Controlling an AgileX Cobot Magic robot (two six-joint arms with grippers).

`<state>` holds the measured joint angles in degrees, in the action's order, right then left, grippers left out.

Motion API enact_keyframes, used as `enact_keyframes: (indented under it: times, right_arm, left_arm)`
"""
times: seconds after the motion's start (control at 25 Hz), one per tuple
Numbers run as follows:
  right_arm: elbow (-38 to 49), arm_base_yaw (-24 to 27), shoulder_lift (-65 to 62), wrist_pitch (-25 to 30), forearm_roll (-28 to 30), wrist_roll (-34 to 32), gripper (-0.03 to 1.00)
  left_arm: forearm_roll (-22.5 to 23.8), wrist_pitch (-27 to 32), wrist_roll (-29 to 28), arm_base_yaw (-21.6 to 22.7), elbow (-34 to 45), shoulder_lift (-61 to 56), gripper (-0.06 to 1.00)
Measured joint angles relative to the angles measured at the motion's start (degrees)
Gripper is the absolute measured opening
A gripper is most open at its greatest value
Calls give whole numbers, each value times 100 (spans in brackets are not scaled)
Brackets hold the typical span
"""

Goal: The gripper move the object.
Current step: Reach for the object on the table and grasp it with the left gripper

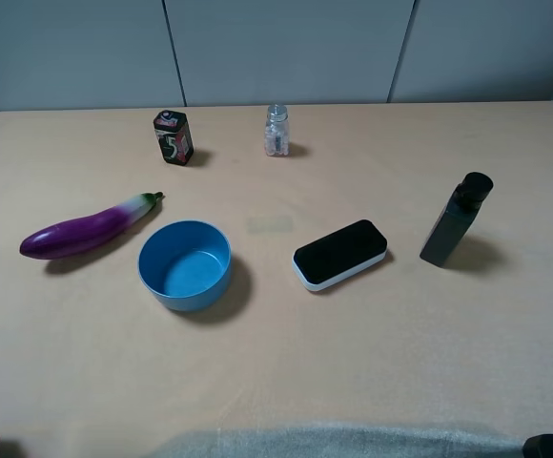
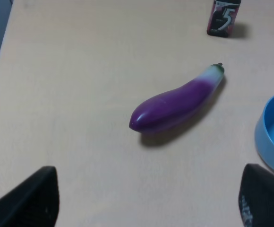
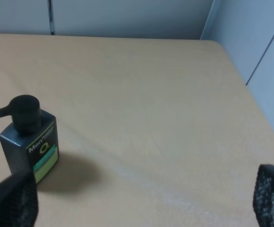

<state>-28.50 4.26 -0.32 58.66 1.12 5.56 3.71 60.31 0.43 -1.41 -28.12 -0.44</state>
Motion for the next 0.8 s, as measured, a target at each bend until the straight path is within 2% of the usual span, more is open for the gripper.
enact_keyframes:
  times: [0.8]
  right_arm:
    - [0, 0, 0, 0, 0, 0, 69]
  left_arm:
    - [0, 0, 0, 0, 0, 0, 83]
